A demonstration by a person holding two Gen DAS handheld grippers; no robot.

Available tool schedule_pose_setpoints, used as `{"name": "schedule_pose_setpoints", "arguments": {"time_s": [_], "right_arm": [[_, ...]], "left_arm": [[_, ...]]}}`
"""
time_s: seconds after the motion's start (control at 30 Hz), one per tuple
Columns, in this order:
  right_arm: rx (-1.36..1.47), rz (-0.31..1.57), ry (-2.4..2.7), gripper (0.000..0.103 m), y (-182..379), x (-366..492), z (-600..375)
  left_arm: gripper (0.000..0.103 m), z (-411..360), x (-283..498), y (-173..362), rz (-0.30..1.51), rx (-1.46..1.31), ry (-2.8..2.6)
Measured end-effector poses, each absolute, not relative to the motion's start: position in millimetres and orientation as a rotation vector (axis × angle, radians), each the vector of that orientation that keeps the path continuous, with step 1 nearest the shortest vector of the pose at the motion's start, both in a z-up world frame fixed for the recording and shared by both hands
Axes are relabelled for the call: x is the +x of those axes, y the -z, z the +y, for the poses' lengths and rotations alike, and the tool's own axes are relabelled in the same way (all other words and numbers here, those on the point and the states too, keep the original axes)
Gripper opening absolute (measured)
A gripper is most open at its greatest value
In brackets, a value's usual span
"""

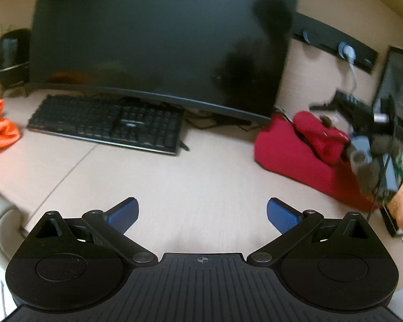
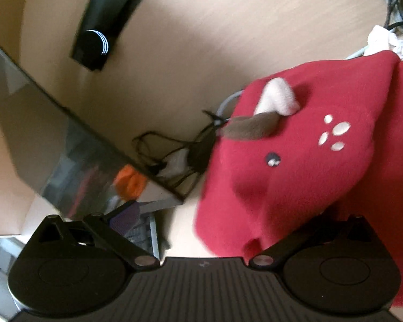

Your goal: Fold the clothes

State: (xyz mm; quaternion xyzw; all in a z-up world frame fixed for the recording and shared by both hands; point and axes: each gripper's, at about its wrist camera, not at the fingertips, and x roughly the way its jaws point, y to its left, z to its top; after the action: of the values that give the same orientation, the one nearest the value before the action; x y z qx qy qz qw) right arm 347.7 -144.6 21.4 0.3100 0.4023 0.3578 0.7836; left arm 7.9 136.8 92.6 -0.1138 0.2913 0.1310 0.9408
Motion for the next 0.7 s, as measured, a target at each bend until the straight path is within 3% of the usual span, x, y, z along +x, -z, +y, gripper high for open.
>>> {"name": "schedule_pose_setpoints", "arguments": {"time_s": [0.4,0.7], "right_arm": [[0.773,0.722,-0.912,0.103,-90.8,317.3,-171.8],[0.619,0.610,-0.751,0.103,-168.9,340.7,-161.1]], "left_arm": [[0.103,126.4,30.4,-94.4,0.581,-0.208,-0.185],[0.103,120.1,31.6,-100.5,0.549,-0.178,-0.158]]}}
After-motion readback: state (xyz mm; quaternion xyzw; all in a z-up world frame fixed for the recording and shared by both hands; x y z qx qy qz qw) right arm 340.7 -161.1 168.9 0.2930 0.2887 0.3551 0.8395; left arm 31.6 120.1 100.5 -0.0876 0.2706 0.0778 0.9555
